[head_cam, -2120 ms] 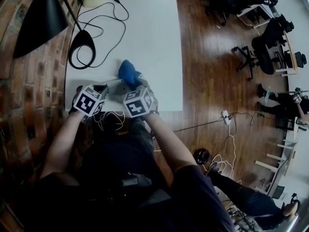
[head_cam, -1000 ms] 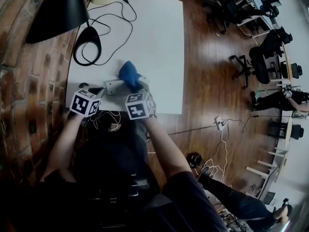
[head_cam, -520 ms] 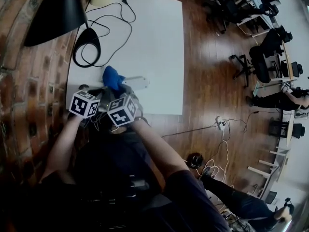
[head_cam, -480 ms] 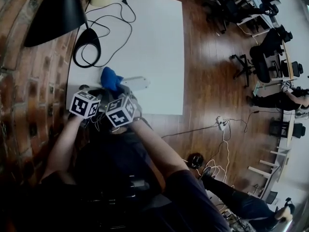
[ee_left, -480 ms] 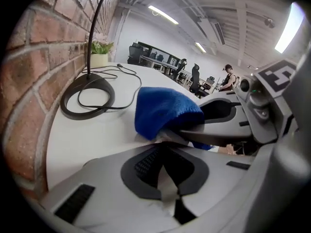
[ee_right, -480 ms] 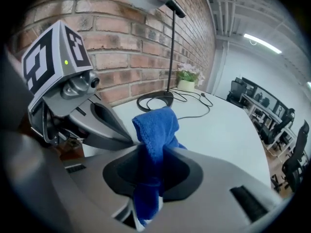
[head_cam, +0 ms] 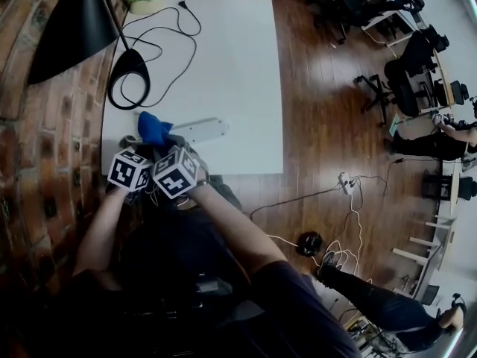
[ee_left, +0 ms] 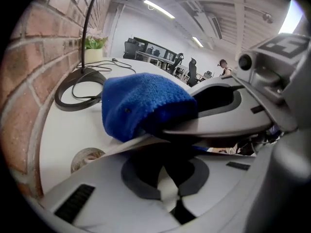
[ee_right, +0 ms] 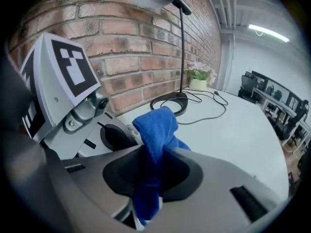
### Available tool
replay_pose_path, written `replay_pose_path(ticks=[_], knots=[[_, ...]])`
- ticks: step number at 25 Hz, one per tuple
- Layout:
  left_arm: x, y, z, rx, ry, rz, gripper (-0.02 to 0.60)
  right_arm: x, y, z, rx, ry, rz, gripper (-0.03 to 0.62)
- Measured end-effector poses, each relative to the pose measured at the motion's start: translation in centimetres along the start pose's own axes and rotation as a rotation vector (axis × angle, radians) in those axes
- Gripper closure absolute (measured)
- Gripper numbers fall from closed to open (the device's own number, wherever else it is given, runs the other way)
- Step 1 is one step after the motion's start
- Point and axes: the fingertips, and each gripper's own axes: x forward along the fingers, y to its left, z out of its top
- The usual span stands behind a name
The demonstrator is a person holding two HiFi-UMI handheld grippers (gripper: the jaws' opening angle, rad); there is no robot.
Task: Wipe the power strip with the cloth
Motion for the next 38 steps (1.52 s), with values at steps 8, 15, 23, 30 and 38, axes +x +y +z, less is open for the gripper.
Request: replay_pose_path(ticks=[8, 15, 23, 30, 38], knots=[[-0.6, 1.6, 0.1, 0.062, -0.004, 0.056, 0.58, -0.4, -0.5, 0.0, 0.07, -0.032, 0.048, 0.511], [-2.6, 3.2, 3.2, 0.145, -0.132, 0.18, 0.58, -0.5, -1.2, -0.1, 0.107, -0.061, 0.055, 0.511], [-1.6, 1.4, 5.3, 0.247, -0.145, 0.183, 0.58, -1.7, -5.1, -1.2, 0.166, -0.068, -0.024, 0.511], [-0.4, 0.8, 5.1, 0.281, -0.109, 0.203, 0.58, -3.6, -9.6, -3.1, 0.154, -0.061, -0.114, 0.511], [0.7, -2.3, 6.6, 0.32, -0.113, 0.142, 0.58, -4.8, -11.1, -4.1, 0.122, -0.065, -0.141, 0.51]])
